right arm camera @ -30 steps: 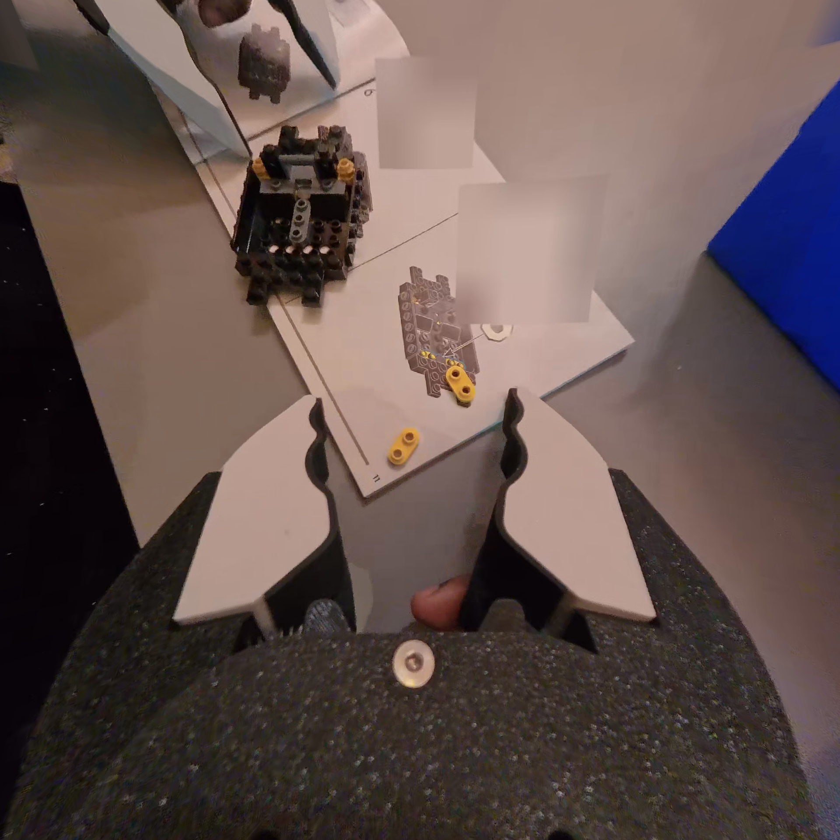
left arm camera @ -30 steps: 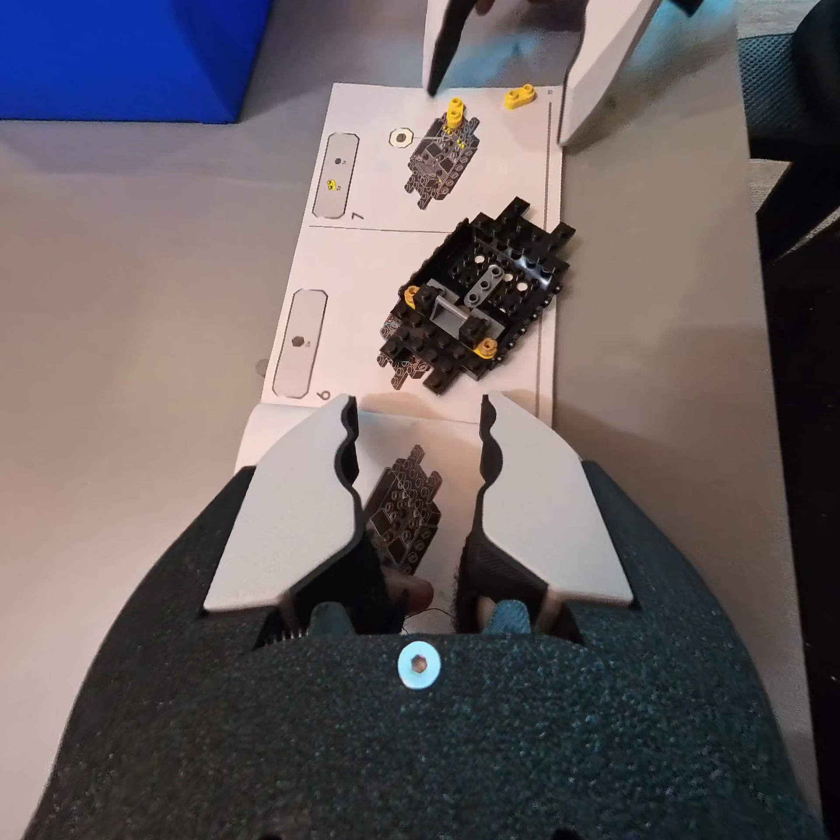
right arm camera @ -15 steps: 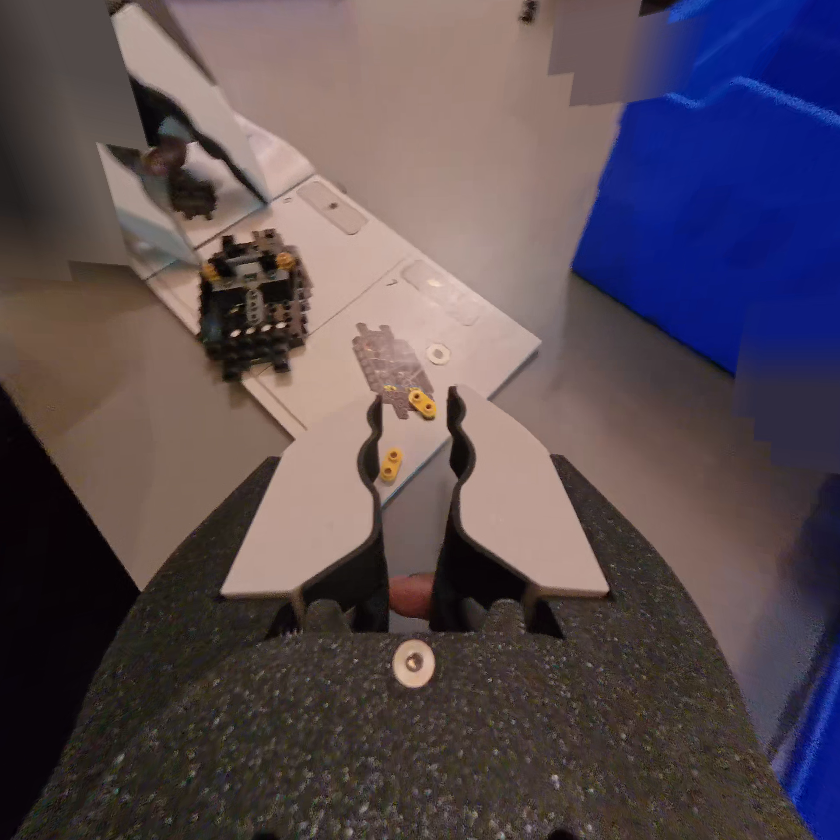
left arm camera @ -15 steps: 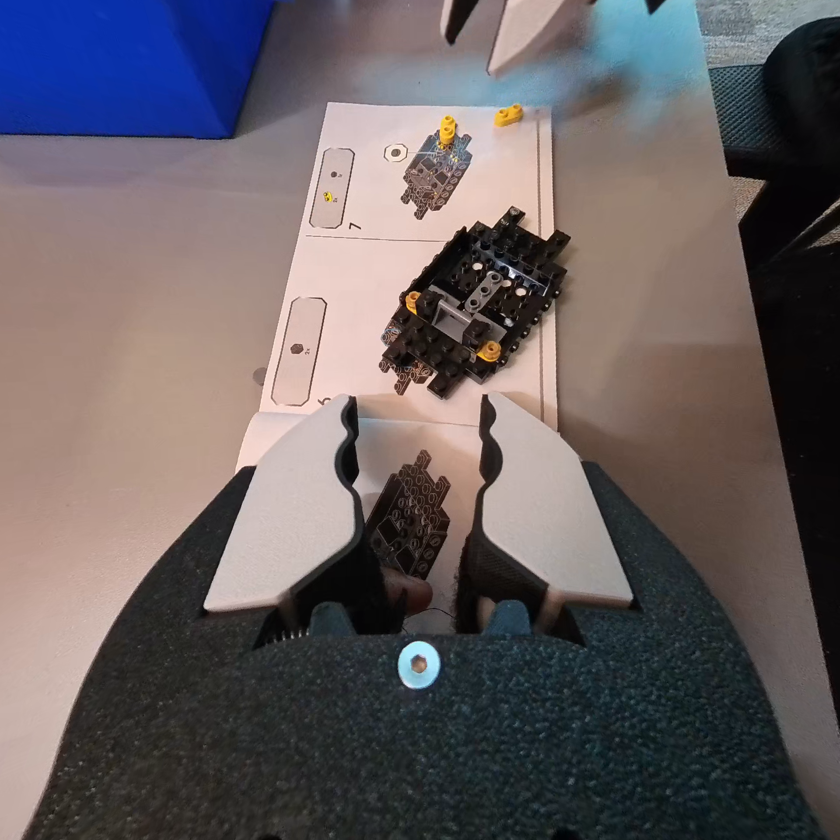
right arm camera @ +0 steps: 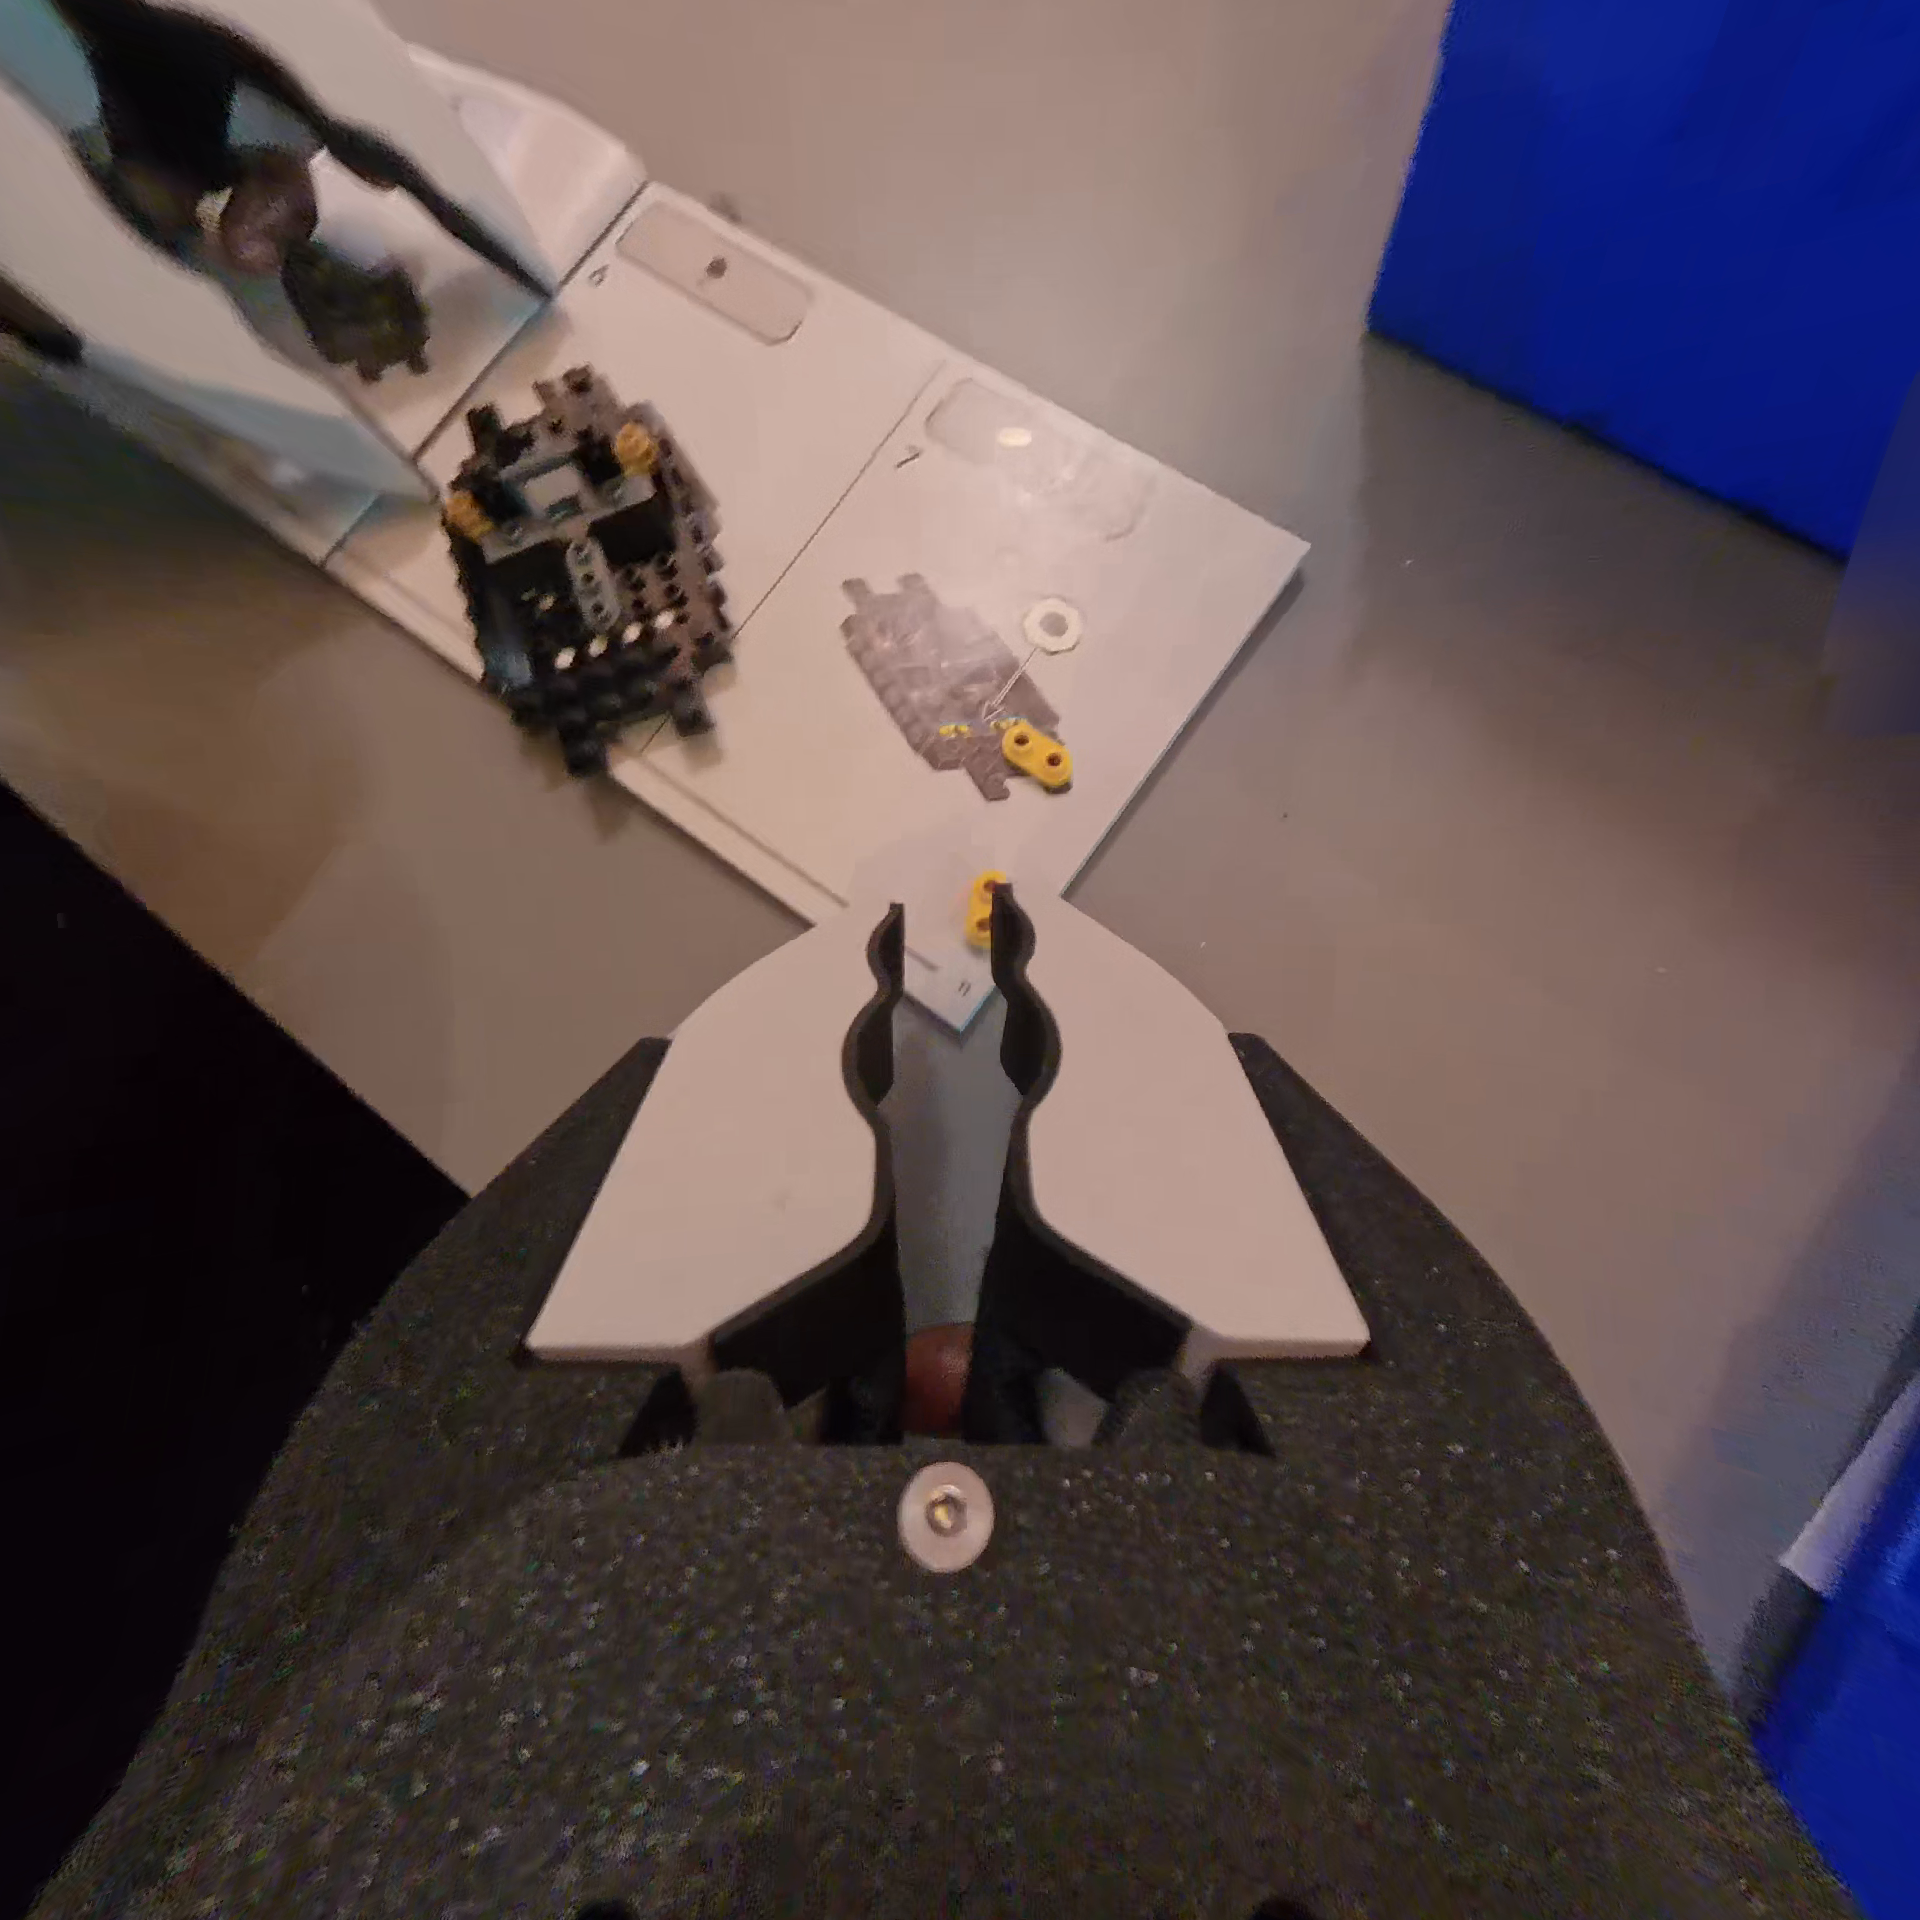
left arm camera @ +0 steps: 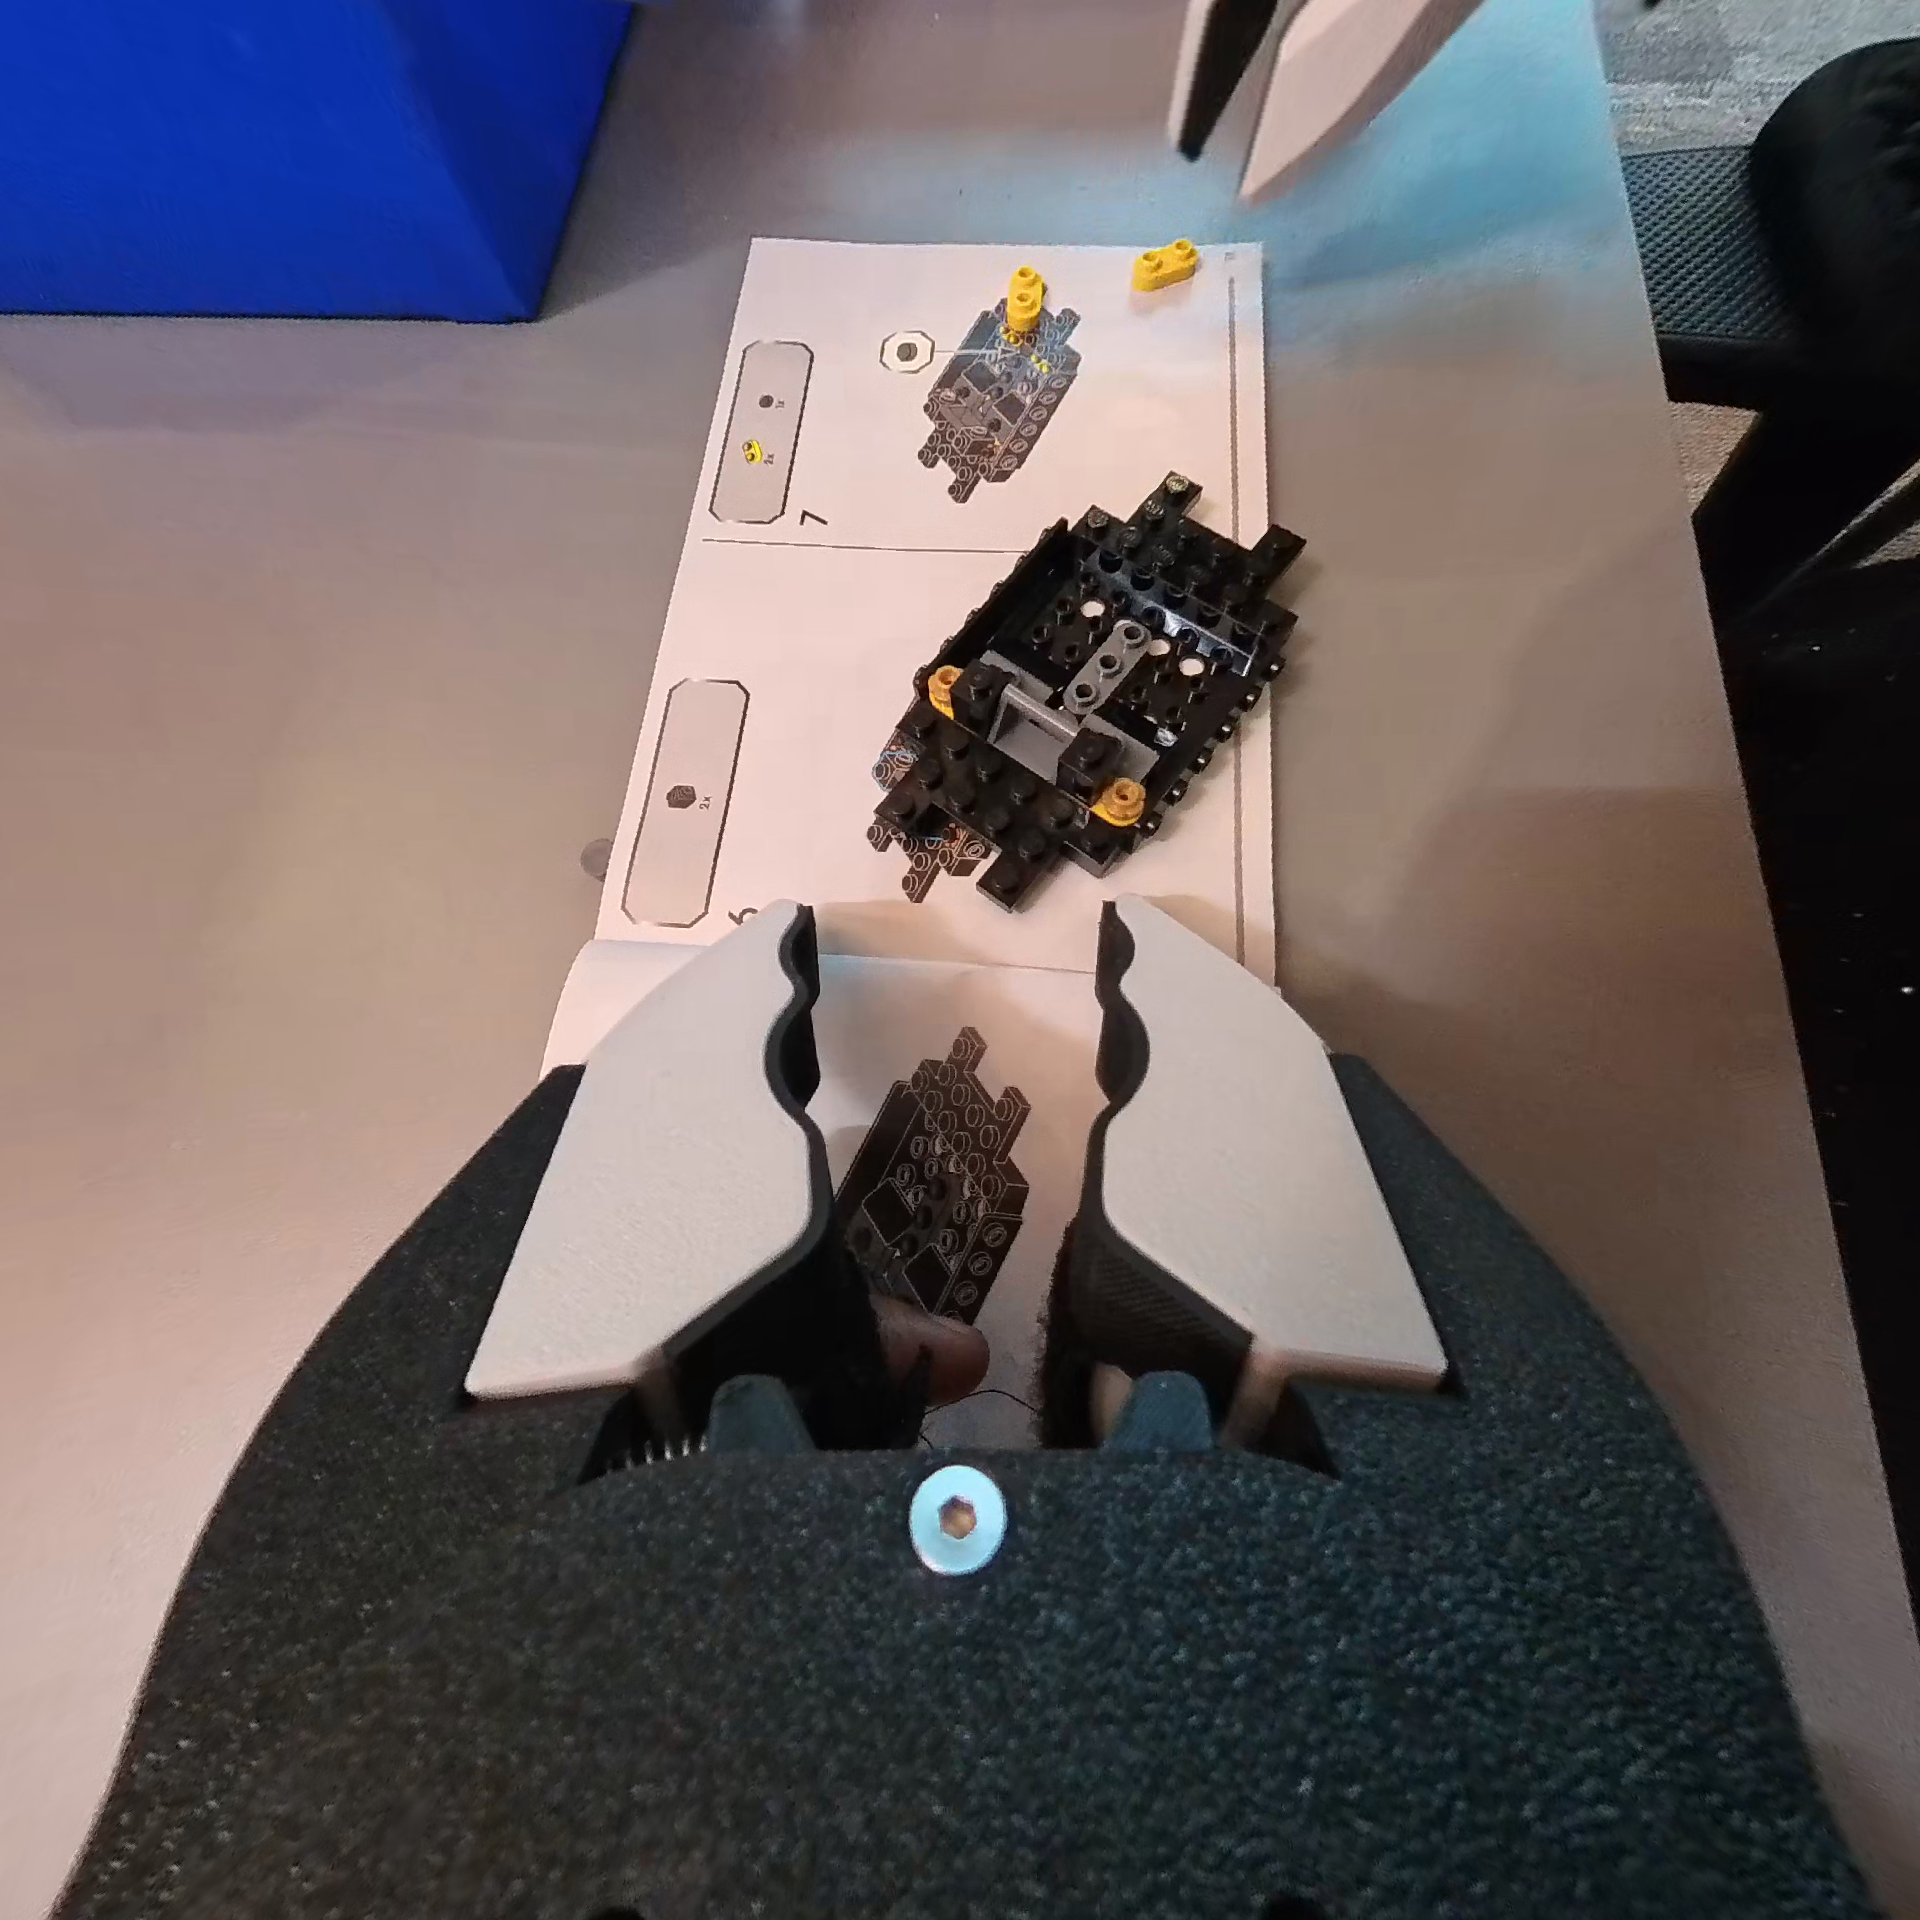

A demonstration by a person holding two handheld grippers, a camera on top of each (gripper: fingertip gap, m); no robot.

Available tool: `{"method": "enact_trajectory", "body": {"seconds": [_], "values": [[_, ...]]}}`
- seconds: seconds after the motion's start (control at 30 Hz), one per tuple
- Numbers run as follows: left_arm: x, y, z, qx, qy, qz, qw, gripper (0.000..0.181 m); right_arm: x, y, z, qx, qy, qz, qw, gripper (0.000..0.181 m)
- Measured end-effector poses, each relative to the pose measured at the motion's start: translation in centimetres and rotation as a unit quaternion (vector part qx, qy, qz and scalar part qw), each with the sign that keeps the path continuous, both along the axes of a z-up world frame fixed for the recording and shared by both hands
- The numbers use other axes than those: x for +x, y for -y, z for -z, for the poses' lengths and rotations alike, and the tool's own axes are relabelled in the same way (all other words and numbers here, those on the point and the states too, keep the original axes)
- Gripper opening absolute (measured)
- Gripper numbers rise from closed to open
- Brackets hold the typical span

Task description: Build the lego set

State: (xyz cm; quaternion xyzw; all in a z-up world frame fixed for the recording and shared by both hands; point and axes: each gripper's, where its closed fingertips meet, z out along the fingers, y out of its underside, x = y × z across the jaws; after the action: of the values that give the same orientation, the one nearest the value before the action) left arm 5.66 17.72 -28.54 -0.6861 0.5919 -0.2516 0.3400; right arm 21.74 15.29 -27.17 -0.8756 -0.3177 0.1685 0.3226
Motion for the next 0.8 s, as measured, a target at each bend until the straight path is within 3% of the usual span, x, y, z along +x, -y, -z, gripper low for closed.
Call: {"method": "enact_trajectory", "body": {"seconds": [0.17, 0.4, 0.63, 0.8], "values": [[0.0, 0.0, 0.0, 0.006, 0.0, 0.0, 1.0, 0.051, 0.1, 1.1, -0.8, 0.066, 0.022, -0.128, 0.989, 0.013], [0.0, 0.0, -0.1, 0.012, 0.0, -0.003, 1.0, 0.052, 0.2, 1.7, -0.6, 0.064, 0.029, -0.17, 0.983, 0.016], [0.0, 0.0, -0.1, 0.012, 0.0, -0.002, 1.0, 0.052, -0.1, 2.0, 0.4, 0.055, 0.026, -0.165, 0.984, 0.017], [0.0, 0.3, -0.3, 0.0, 0.006, 0.006, 1.0, 0.051, 0.3, -2.0, -2.0, 0.075, 0.015, -0.079, 0.994, 0.017]]}}
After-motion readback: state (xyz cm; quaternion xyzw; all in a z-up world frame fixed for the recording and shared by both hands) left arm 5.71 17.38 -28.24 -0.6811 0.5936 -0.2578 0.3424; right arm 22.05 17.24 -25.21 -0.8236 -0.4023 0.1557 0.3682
